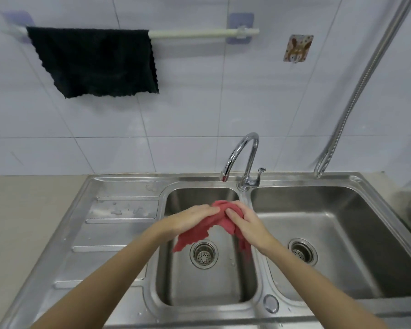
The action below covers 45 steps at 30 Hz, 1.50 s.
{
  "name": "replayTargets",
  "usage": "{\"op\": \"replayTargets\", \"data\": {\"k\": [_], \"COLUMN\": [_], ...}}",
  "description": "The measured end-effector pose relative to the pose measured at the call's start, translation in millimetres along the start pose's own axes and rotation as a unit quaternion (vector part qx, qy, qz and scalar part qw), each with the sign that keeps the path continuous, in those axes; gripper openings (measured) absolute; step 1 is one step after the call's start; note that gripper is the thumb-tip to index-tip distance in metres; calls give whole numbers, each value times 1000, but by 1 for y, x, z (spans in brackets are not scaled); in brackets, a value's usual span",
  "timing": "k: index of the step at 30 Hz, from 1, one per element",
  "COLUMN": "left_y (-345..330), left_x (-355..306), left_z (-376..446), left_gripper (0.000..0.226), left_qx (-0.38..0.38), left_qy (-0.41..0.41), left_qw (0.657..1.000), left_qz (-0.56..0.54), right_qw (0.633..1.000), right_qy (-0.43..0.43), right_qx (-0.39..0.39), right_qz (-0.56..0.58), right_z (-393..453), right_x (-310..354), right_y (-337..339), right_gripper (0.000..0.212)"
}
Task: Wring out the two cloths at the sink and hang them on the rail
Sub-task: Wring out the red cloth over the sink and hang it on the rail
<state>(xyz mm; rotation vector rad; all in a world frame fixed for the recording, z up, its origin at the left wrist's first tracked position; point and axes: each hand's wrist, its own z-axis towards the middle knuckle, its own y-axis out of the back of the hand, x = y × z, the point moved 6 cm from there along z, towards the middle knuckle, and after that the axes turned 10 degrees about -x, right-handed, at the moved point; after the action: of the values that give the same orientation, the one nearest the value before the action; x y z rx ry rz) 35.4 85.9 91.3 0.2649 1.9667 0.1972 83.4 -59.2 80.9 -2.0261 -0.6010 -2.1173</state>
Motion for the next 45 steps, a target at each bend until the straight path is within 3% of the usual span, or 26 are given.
{"op": "replayTargets", "data": {"k": [2, 5, 7, 8, 10, 12, 14, 18, 20, 21, 22, 24, 26, 30, 35, 38, 42, 45], "left_y": [-2, 3, 11, 14, 18, 17, 17, 17, 19, 21, 22, 19, 19, 11, 3, 3, 20, 18], "left_x": [2, -3, -4, -4, 3, 8, 11, 25, 32, 33, 34, 31, 26, 27, 38, 38, 34, 33], "left_z": [3, 11, 14, 15, 21, 20, 20, 22, 27, 32, 36, 43, 46, 41, 34, 38, 42, 29], "left_gripper": [26, 18, 15, 13, 11, 9, 10, 14, 7, 9, 13, 15, 21, 21, 8, 9, 15, 49], "left_qx": [32, 21, 14, 20, 65, 136, 189, 246, 231, 205, 176, 100, -22, -185, -222, -207, -167, -108], "left_qy": [-53, -172, -192, -188, -156, -88, -24, 74, 51, 11, -36, -127, -175, -206, -203, -215, -158, -122], "left_qw": [990, 935, 916, 914, 932, 962, 975, 966, 971, 975, 969, 917, 850, 790, 754, 783, 934, 980], "left_qz": [123, 308, 353, 360, 319, 220, 111, -8, 17, 78, 167, 364, 496, 546, 584, 546, 273, 110], "right_qw": [1000, 997, 984, 956, 847, 757, 713, 676, 689, 699, 724, 775, 844, 922, 958, 963, 973, 972], "right_qy": [-1, -16, 23, 70, 192, 320, 390, 427, 410, 388, 371, 306, 176, -14, -176, -204, -221, -203], "right_qx": [16, 60, 118, 163, 203, 167, 150, 155, 174, 176, 160, 124, 90, 32, -4, -9, -43, -108], "right_qz": [-14, -42, -134, -233, -451, -545, -564, -580, -572, -574, -559, -539, -499, -385, -228, -176, -59, -43], "right_z": [6, 9, 10, 10, 8, 6, 7, 17, 22, 26, 30, 36, 43, 51, 44, 35, 27, 29], "right_x": [1, -6, -3, -2, -2, -1, -3, -4, -1, -2, -1, -7, -16, -31, -46, -51, -48, -38], "right_y": [1, -2, -4, -7, -8, -10, -12, -15, -20, -23, -26, -32, -35, -35, -36, -36, -35, -32], "right_gripper": [19, 27, 56, 77, 99, 95, 89, 85, 59, 38, 32, 47, 46, 44, 46, 42, 37, 34]}}
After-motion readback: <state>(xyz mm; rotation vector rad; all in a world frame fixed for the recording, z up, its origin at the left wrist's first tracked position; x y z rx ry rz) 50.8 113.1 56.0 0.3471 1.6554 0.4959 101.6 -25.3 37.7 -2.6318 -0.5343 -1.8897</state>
